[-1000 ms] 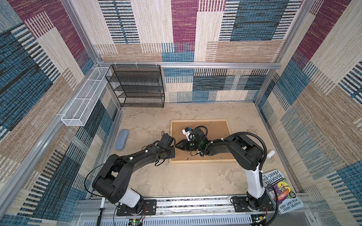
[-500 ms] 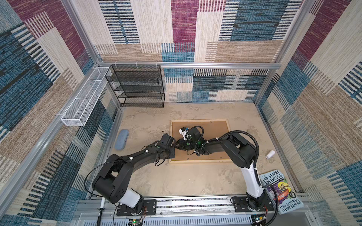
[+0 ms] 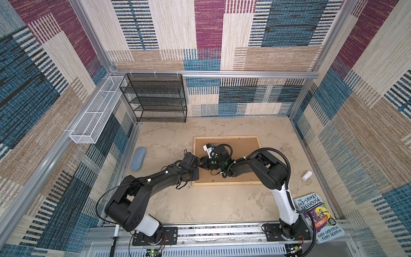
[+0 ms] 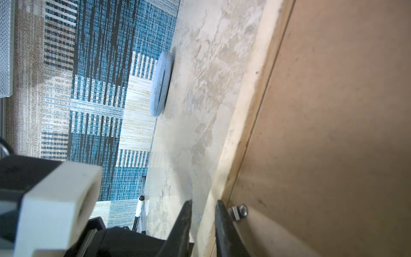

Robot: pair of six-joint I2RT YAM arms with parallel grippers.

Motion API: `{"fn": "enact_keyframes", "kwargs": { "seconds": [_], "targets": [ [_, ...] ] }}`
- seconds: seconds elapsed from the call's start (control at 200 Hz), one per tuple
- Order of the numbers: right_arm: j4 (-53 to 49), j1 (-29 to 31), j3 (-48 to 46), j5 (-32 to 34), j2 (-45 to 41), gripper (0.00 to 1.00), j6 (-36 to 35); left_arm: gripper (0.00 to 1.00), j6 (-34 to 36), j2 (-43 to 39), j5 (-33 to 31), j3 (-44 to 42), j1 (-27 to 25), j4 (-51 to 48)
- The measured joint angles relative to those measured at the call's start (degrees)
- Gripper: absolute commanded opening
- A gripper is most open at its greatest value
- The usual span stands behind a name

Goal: Put the photo into the frame

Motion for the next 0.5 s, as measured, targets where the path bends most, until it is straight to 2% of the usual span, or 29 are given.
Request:
{"fn": "enact_keyframes", "kwargs": {
  "seconds": [0.09,0.215,0.376,0.501],
  "targets": [
    [-1.8,0.0,-0.6,0.4,-1.2,0.2,-0.6,0.36,0.0,-1.0,0.0,0.1,-0.1,-1.8],
    [-5.1,0.0,-0.7,2.2,-3.2,0.2,-2.9,0.36,0.0,-2.7,-0.5,0.7,0.6,-3.2],
    [-11.8,0.1,0.9,6.8,-5.8,0.2,-9.4,0.29,0.1,-3.4,-1.4,1.7,1.8,-3.8],
    [-17.4,0.4,3.3,11.7,-6.5,0.2,-15.9,0.28,0.7,-2.8,-1.5,2.6,2.8,-3.6]
  ]
}}
